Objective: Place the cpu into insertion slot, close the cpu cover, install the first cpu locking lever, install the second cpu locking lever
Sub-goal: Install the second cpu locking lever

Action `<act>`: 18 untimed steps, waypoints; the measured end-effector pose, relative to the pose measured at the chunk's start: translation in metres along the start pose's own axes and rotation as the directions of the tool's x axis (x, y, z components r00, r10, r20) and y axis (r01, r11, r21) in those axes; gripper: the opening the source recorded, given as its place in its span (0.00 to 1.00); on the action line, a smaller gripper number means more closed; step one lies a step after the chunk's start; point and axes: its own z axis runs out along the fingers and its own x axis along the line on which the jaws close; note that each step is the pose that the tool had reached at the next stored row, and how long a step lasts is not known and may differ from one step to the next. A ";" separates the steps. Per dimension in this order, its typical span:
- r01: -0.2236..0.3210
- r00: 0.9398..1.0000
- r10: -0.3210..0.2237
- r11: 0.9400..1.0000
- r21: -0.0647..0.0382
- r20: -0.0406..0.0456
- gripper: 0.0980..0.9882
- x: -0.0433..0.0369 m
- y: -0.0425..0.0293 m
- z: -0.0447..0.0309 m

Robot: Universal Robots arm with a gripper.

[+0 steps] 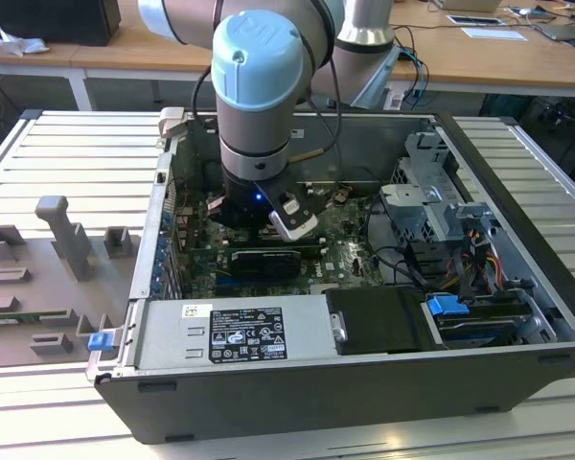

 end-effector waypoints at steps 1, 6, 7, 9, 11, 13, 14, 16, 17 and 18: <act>0.000 1.000 0.000 1.000 -0.003 0.000 0.01 0.0002 0.0001 0.0005; 0.000 1.000 0.000 1.000 -0.023 0.003 0.01 0.0007 0.0006 0.0039; 0.000 1.000 0.000 1.000 -0.027 0.003 0.01 0.0015 0.0006 0.0047; 0.000 1.000 0.000 1.000 -0.029 0.003 0.01 0.0022 0.0007 0.0047; 0.000 1.000 0.000 1.000 -0.031 0.004 0.01 0.0025 0.0011 0.0031; 0.000 1.000 0.000 0.999 -0.032 0.004 0.01 0.0027 0.0022 -0.0014; 0.000 1.000 0.000 0.999 -0.032 0.004 0.01 0.0027 0.0029 -0.0046; 0.000 1.000 0.000 0.999 -0.032 0.004 0.01 0.0026 0.0051 -0.0126; 0.000 1.000 0.000 0.999 -0.032 0.004 0.01 0.0025 0.0056 -0.0144; 0.000 1.000 0.000 0.999 -0.032 0.004 0.01 0.0025 0.0059 -0.0155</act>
